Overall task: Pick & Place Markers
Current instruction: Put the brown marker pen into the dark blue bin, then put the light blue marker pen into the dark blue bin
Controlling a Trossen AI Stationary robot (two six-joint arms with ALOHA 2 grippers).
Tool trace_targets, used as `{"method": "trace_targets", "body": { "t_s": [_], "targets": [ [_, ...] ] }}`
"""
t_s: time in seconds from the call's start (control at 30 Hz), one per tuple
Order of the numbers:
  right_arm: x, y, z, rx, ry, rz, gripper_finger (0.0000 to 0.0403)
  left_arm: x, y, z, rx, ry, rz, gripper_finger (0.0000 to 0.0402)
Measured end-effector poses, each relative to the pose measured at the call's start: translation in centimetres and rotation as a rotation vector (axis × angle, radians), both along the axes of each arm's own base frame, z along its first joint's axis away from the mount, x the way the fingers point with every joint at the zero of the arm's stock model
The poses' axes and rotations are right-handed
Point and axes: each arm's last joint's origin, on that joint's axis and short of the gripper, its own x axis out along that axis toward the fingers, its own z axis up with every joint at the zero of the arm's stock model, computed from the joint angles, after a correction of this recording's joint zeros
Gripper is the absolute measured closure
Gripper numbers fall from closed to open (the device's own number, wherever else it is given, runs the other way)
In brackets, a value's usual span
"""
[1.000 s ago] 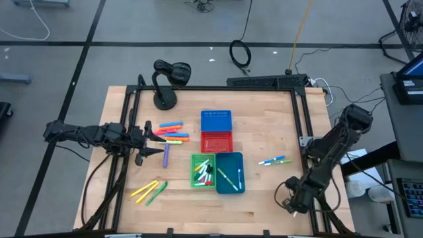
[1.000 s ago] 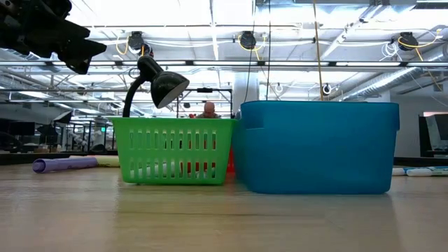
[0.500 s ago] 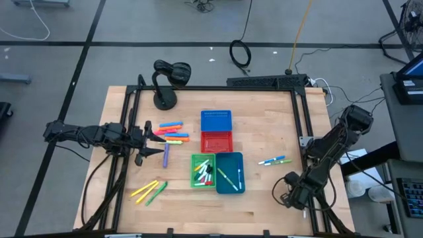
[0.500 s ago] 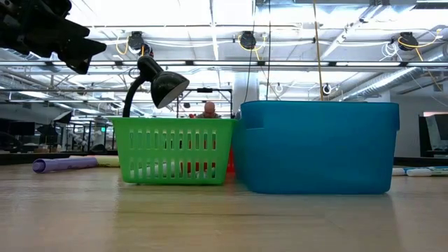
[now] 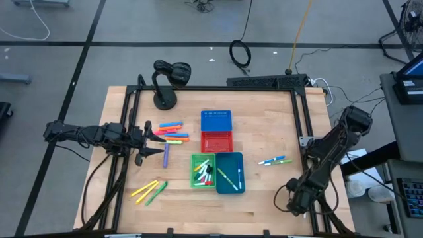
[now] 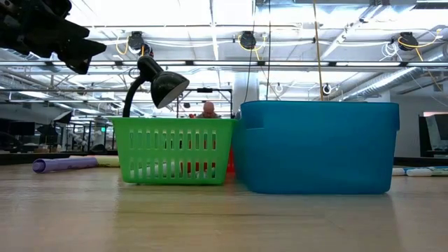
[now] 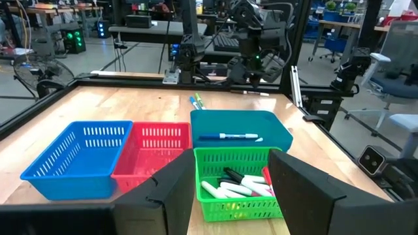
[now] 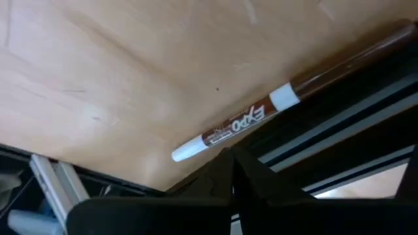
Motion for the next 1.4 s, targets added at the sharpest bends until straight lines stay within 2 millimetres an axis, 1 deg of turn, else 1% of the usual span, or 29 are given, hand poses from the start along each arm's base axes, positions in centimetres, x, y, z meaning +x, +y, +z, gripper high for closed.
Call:
{"method": "trace_targets", "body": {
  "t_s": [0.17,0.33,0.43,0.57,0.7,0.83,0.97,1.1,1.2,1.3,1.33,1.37,1.4],
  "targets": [
    [0.1,-0.5,-1.1,-0.045,0.053,0.036,0.0403,0.0,0.0,0.0,0.0,0.0,0.0,0.0204],
    [0.3,-0.7,-1.6,-0.08,0.13,-0.009,0.0403,0.0,0.0,0.0,0.0,-0.001,0.0,0.0204],
    [0.6,-1.0,-2.0,-0.11,0.142,-0.04,0.0403,0.0,0.0,0.0,0.0,-0.001,0.0,0.0204],
    [1.8,-1.3,-2.1,-0.143,0.031,-0.099,0.0403,0.0,0.0,0.0,0.0,0.0,0.0,0.0204],
    [2.5,-1.7,-2.1,-0.138,-0.052,-0.074,0.0403,0.0,0.0,0.0,0.0,0.001,0.0,0.0204],
    [2.3,-2.4,-2.2,-0.239,-0.07,-0.073,0.0403,0.0,0.0,0.0,0.0,0.0,0.001,0.0204],
    [2.1,-2.8,-2.2,-0.336,-0.146,-0.039,0.0403,0.0,0.0,0.0,0.0,0.0,0.001,0.0204],
    [2.4,-3.2,-2.2,-0.43,-0.3,0.024,0.0403,0.0,0.0,0.0,0.0,0.0,0.001,0.0204],
    [2.9,-3.4,-2.2,-0.524,-0.461,0.067,0.0403,0.0,0.0,0.0,0.0,-0.001,0.0,0.0204],
    [4.0,-4.0,-1.8,-0.75,-0.783,0.09,0.0403,0.0,0.0,0.0,0.0,-0.001,0.0,0.0204],
    [4.1,-4.5,-1.7,-0.823,-0.849,0.098,0.0403,0.0,0.0,0.0,0.0,0.0,0.0,0.0204],
    [3.7,-5.2,-1.5,-0.922,-0.892,0.164,0.0403,0.0,0.0,0.0,0.0,0.0,0.0,0.0204],
    [4.0,-5.0,-1.0,-0.945,-0.982,0.163,0.0403,0.0,0.0,0.0,0.0,-0.001,0.001,0.0204]
  ]
}}
